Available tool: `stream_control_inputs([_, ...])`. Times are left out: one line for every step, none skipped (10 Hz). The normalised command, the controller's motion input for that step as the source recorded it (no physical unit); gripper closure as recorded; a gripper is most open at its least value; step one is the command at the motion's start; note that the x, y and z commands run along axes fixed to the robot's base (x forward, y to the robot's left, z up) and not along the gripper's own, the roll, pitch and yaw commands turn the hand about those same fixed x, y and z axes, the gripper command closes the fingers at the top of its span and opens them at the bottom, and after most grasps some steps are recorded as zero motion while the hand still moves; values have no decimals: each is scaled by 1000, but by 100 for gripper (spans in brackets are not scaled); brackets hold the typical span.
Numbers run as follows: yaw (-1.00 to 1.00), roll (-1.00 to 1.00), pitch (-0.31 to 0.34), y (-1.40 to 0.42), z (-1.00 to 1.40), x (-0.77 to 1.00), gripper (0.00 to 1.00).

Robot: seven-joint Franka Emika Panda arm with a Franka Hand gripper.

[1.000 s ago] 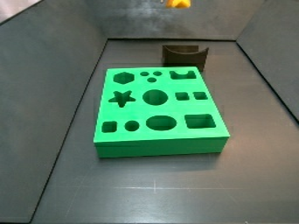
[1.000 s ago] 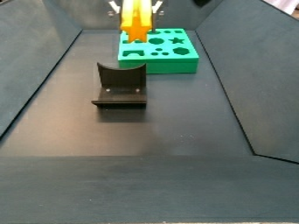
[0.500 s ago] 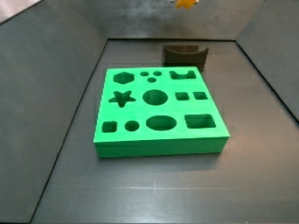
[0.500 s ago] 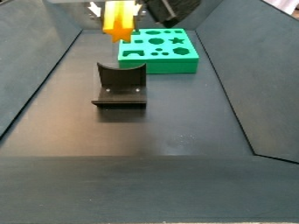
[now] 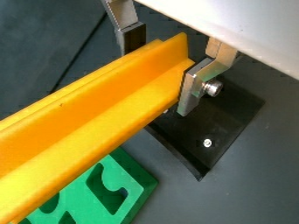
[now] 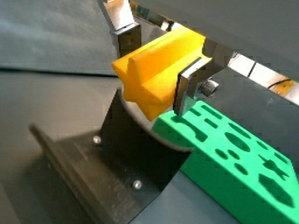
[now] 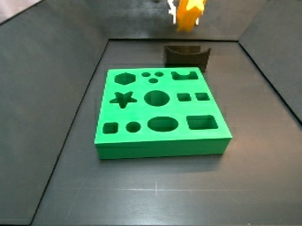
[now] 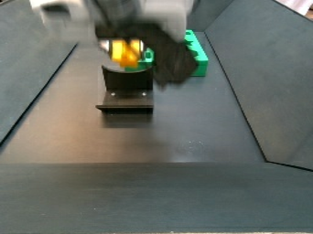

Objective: Pick up the star object. Move up. Place the star object on the fixture. Regrasp the star object. Move to above the board. Insert the star object.
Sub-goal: Place the star object on the fixture.

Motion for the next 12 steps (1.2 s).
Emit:
stream_control_inputs([-85, -934, -5, 90, -1000, 135, 100])
stream_control_inputs([-67, -722, 8, 99, -1000, 147, 100])
stream_control_inputs([-61, -558, 19, 104, -1000, 154, 100])
stream_control_inputs([-60, -446, 26, 109, -1000, 159, 100])
stream_control_inputs([-59, -262, 37, 107, -1000, 173, 100])
stream_control_inputs([-64, -196, 31, 97, -852, 155, 100])
stream_control_inputs([-71, -171, 23, 84, -655, 127, 100])
stream_control_inputs([-72, -133, 21, 67, -529, 88, 100])
stream_control_inputs([-72, -107, 10, 44, -519, 77, 100])
stream_control_inputs([-72, -106, 11, 42, -518, 74, 100])
stream_control_inputs([0, 0, 0, -500, -167, 0, 100])
stream_control_inputs([0, 0, 0, 0, 0, 0, 0])
